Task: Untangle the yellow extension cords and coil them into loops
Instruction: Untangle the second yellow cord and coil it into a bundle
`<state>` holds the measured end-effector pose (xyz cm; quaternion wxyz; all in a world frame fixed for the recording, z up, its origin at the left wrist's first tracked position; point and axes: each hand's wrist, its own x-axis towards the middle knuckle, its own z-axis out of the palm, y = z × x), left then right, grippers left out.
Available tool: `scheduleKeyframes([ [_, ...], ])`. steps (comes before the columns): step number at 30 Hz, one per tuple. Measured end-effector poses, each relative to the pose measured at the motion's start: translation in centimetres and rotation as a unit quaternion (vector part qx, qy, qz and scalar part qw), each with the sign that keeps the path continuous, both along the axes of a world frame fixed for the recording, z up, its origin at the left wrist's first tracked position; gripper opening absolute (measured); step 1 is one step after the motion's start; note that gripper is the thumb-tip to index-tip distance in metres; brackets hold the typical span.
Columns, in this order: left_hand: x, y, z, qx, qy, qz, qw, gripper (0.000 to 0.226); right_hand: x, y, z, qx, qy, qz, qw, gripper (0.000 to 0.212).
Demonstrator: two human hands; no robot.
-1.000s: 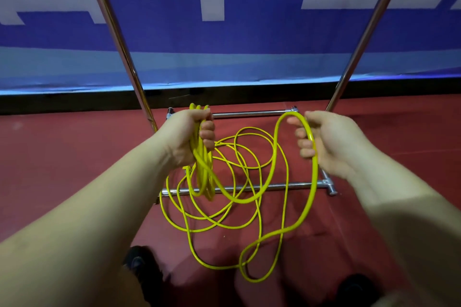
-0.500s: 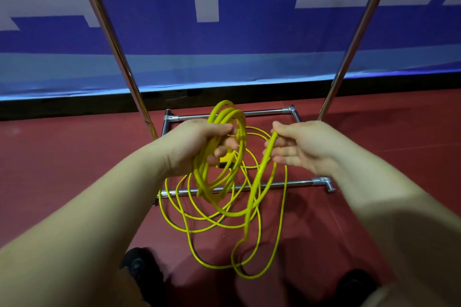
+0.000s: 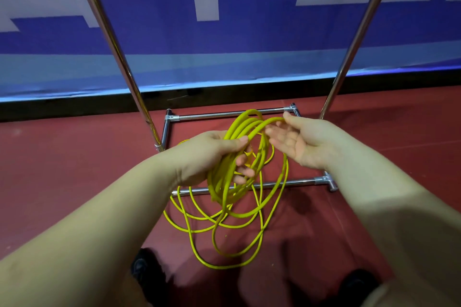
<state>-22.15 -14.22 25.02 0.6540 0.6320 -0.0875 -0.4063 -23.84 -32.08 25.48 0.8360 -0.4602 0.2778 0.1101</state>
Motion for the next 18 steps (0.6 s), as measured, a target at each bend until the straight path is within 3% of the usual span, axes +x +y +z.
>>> scheduleKeyframes([
  [4, 0.8, 0.1, 0.1, -0.075, 0.07, 0.097, 0.99, 0.025, -0.3, -0.5, 0.1, -0.213, -0.017, 0.119, 0.97, 0.036],
  [9, 1.6, -0.1, -0.1, -0.162, 0.121, 0.183, 0.962, 0.029, -2.1, 2.4, -0.2, -0.388, -0.099, 0.296, 0.867, 0.031],
  [11, 1.8, -0.2, -0.3, -0.181, 0.128, 0.207, 0.953, 0.03, -2.6, 3.9, -1.1, -0.426, -0.172, 0.315, 0.83, 0.019],
  [15, 2.4, -0.1, -0.8, -0.209, 0.143, 0.243, 0.936, 0.029, -2.6, 4.4, -2.4, -0.484, -0.25, 0.293, 0.786, 0.024],
  [18, 2.9, 0.1, -0.9, -0.225, 0.143, 0.259, 0.928, 0.032, -2.7, 4.5, -2.2, -0.429, -0.239, 0.329, 0.807, 0.02],
])
